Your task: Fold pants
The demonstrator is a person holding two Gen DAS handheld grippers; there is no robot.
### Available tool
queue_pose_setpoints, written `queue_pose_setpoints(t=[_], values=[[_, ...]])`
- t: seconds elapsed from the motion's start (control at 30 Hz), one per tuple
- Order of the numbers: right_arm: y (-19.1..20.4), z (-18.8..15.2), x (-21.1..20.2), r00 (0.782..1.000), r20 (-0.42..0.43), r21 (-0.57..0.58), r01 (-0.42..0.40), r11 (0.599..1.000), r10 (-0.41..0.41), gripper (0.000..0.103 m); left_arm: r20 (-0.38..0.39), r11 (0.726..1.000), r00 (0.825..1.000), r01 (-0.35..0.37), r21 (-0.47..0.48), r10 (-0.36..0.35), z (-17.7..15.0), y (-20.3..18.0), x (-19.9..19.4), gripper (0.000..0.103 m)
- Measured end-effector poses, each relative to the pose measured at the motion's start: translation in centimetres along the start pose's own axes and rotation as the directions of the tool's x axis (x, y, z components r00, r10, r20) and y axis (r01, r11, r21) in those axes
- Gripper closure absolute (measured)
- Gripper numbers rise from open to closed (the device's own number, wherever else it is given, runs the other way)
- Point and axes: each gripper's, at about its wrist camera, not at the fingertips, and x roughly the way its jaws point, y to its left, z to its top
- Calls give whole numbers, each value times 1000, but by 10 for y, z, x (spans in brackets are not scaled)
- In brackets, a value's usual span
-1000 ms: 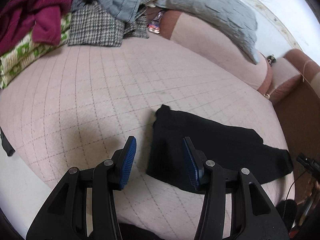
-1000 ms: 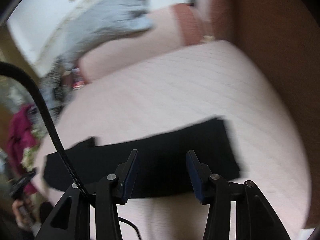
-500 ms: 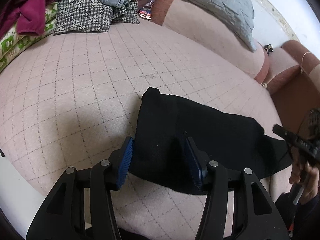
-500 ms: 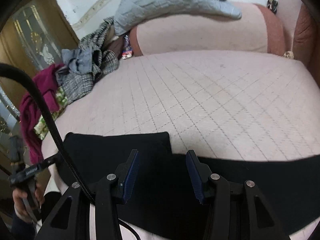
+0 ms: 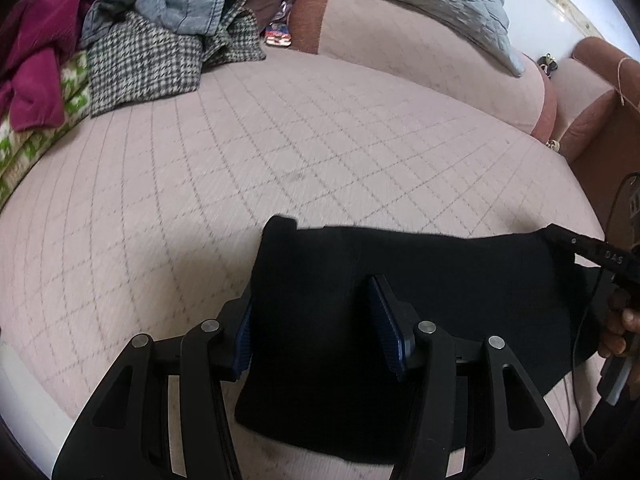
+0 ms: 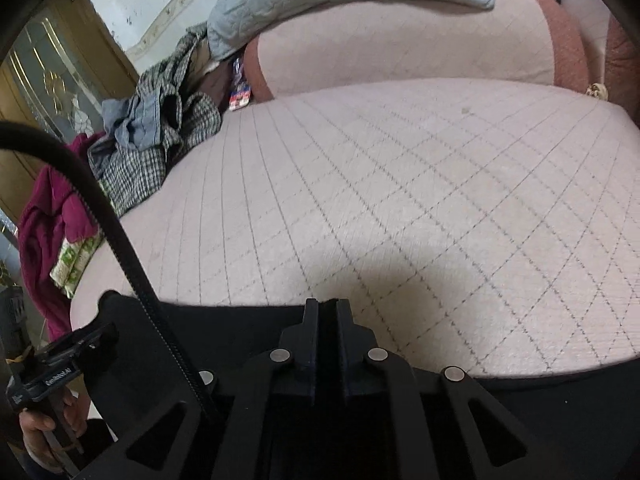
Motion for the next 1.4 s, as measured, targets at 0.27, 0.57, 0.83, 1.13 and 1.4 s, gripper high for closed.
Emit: queue_pose_setpoints(t=[0.27, 0.57, 0.83, 1.13, 1.4], values=[[-6, 3, 10, 994, 61, 49, 92, 995, -94, 103, -3, 999, 999, -51, -8, 51, 11, -1, 24, 51], [-3, -17, -29, 994, 85, -4, 69, 998, -69, 80, -19, 993, 1000, -6, -117, 4, 6, 17, -2, 50], [-5, -62, -79, 990, 117, 27, 70, 997, -72, 50, 27, 996, 999, 20, -84, -18, -12, -7, -36, 50], [-43, -98, -106, 983, 128, 176, 106, 979, -129, 50, -1, 991, 1000, 14, -130, -14, -22, 1, -41, 50], [-129, -145, -166, 960, 115, 400, 191, 897, -256, 50, 130, 976, 970, 214, -51, -206, 2, -64, -80, 27]])
